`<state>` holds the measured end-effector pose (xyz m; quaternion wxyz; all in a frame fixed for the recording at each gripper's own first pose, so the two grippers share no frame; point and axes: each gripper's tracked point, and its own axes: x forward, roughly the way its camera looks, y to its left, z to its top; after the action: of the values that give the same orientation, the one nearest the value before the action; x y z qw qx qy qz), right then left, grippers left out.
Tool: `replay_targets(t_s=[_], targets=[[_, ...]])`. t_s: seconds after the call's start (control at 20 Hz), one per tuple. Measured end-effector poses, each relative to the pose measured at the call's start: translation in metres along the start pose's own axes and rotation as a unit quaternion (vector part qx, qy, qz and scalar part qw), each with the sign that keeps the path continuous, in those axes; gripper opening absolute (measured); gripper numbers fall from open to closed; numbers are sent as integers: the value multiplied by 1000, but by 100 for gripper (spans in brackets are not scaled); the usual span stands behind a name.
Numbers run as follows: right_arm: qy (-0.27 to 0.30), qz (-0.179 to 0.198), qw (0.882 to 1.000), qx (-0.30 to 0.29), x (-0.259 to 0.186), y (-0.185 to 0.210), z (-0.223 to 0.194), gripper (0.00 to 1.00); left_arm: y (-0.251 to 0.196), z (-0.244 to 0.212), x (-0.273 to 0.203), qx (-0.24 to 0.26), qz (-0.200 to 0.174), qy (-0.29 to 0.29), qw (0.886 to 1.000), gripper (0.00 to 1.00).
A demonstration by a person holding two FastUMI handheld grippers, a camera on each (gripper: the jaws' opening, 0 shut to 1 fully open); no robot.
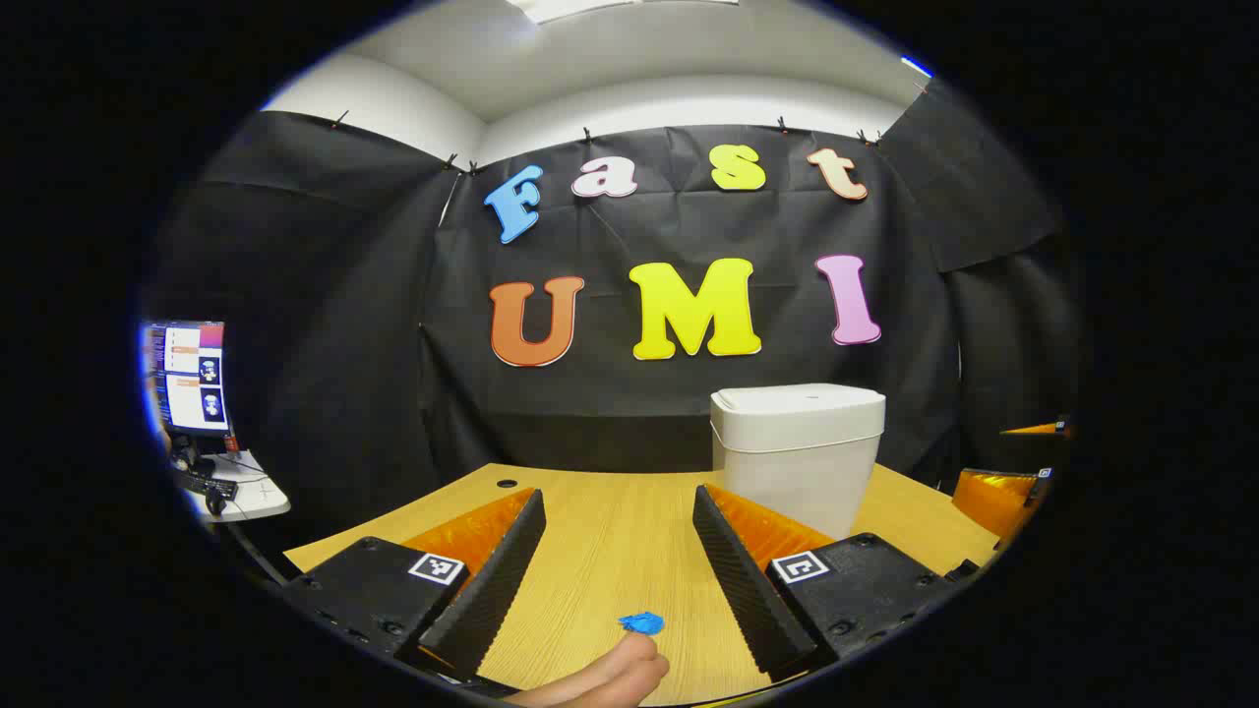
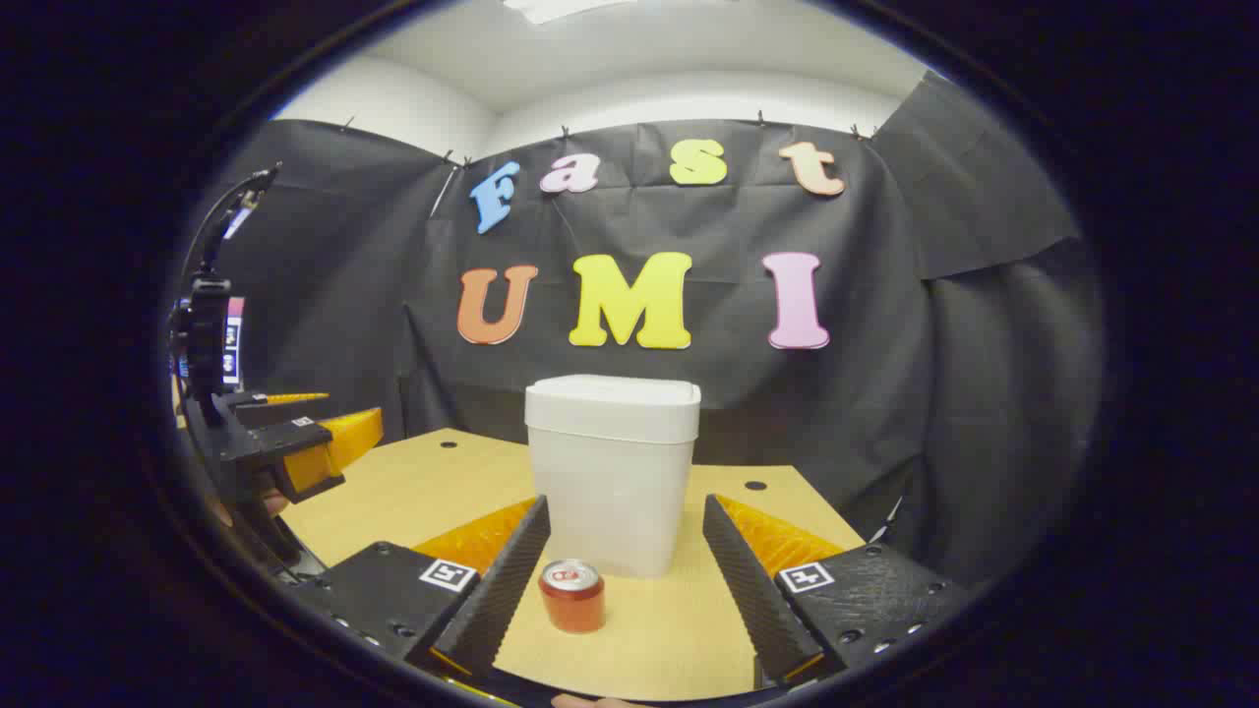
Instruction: Press the lid of the desktop garbage bin to open it, pick up the crumpled paper on the desktop and throw it into the bin, then pick up the pop can on the desktop and drop it into the bin, and finally close the garbage bin lid.
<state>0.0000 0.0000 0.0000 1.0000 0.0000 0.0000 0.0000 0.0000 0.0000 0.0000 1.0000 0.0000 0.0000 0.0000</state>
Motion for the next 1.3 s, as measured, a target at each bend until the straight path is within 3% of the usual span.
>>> replay_targets(t_s=[0.1, 0.3, 0.65, 1.1, 1.15, 1.3], targets=[[3, -2, 1000, 1, 2, -1, 0, 96, -8, -3, -3, 4, -15, 4, 1000, 98], [22, 34, 999, 26, 5, 13, -10, 95, -10, -7, -3, -4, -26, 12, 1000, 98], [26, 27, 999, 8, 8, 12, -12, 98, -1, -10, -2, -4, -10, 20, 1000, 98], [22, 33, 999, 0, 10, 23, -12, 94, -3, -16, 1, -14, -12, 34, 999, 98], [21, 36, 999, 0, 11, 25, -11, 98, -4, -17, 2, -14, -14, 34, 999, 98], [15, 30, 999, -2, 15, 22, -3, 98, -9, -23, 4, -9, -22, 41, 999, 98]])
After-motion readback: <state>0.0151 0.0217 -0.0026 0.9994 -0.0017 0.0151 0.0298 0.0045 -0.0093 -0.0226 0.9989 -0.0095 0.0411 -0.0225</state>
